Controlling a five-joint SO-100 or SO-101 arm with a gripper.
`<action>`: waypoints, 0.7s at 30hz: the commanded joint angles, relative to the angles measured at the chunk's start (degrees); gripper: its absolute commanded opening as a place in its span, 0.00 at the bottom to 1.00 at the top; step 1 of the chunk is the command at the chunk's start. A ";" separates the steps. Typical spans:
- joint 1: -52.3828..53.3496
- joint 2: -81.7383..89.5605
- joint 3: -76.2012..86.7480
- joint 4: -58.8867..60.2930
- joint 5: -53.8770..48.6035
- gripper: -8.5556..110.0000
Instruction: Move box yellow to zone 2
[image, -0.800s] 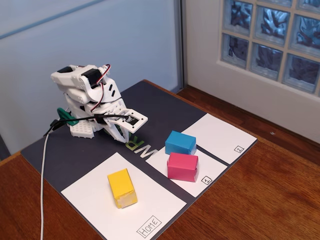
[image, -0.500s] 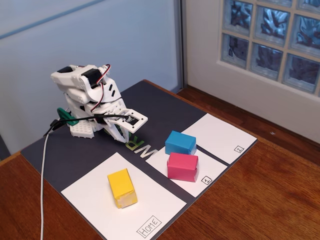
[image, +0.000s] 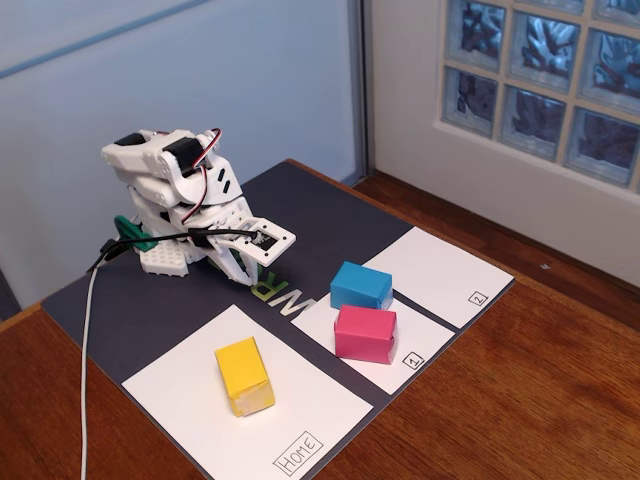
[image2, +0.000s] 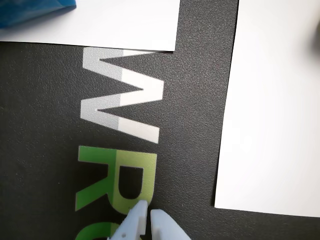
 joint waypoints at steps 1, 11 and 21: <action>0.35 2.99 0.00 3.52 0.09 0.07; 0.35 2.99 0.00 3.52 0.00 0.07; 4.66 2.81 0.00 3.87 2.29 0.07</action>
